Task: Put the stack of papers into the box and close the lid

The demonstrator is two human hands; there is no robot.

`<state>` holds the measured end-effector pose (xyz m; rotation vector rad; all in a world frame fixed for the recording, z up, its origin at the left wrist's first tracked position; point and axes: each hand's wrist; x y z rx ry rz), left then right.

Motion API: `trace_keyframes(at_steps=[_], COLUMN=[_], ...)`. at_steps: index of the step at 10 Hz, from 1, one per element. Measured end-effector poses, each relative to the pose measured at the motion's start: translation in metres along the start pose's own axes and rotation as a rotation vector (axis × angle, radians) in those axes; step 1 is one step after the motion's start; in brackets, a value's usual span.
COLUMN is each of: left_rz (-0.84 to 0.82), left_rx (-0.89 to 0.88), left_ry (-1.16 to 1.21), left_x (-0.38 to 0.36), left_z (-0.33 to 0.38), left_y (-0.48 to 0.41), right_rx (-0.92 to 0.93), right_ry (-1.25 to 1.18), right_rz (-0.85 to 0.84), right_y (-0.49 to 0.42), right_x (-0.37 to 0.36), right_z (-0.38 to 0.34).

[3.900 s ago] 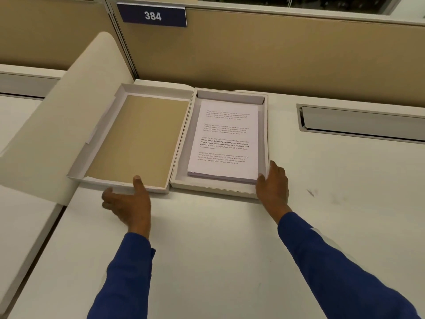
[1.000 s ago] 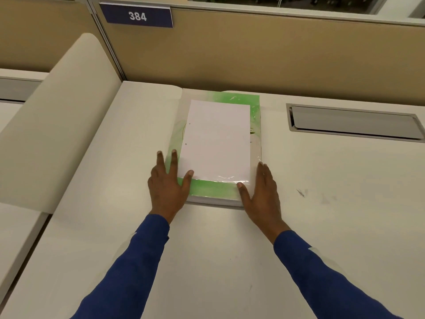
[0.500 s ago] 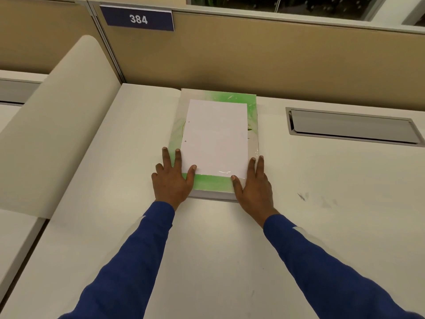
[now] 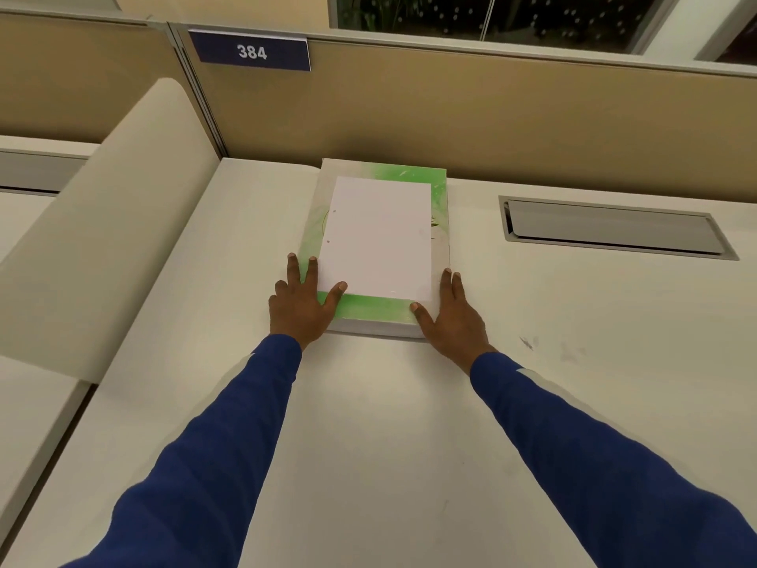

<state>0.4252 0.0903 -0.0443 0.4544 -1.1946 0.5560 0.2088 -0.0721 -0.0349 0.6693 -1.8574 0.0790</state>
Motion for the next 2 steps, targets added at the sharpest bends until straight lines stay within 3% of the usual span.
trace_keyframes(at_steps=[2], left_rz=[0.264], left_rx=[0.08], left_ry=[0.408], left_x=[-0.022], left_z=[0.002], left_y=[0.065], right_rx=[0.007], right_ry=[-0.073], right_rz=[0.022], right_y=[0.035], right_x=[0.002], right_z=[0.03])
Point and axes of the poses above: each hand's wrist, its own y-axis away from the middle knuckle, its own x-axis out of the back of the hand, z = x × y, and after that the axes turned 12 degrees about -x, right-handed
